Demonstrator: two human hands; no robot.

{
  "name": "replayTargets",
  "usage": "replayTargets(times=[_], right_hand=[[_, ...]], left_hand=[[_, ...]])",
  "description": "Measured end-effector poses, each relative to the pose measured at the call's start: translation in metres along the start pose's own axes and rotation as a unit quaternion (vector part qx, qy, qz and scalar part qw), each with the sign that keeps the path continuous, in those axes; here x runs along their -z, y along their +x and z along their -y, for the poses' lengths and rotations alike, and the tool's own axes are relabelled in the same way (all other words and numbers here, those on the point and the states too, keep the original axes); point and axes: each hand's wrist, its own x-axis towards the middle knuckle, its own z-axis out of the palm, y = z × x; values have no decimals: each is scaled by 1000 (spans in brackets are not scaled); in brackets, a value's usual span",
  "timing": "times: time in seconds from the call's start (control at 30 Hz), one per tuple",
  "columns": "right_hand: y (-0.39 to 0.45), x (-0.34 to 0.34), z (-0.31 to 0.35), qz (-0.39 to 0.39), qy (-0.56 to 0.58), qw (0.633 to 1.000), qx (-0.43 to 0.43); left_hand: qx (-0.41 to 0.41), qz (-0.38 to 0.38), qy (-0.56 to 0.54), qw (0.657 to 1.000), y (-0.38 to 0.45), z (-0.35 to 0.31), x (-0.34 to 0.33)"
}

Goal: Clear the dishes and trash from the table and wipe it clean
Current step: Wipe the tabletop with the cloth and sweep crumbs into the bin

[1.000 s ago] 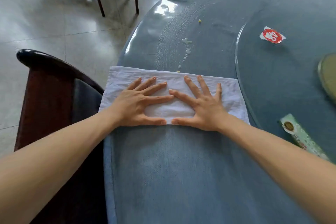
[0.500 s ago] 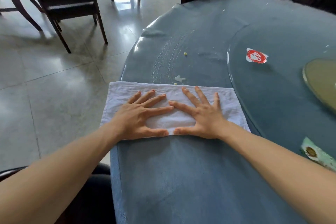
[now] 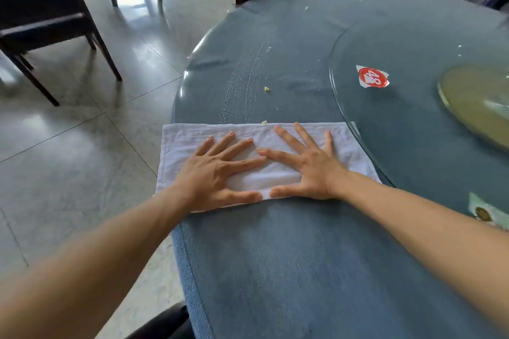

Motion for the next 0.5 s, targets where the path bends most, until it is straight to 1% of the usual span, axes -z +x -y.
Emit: replayTargets(times=[0.23, 0.5], right_hand=[[27, 5, -6, 2, 0, 1000, -30], [67, 10, -23, -1, 18, 997, -81]], left_hand=[[-27, 7, 12, 1000, 31, 29, 6], [-83, 7, 16, 996, 88, 75, 12]])
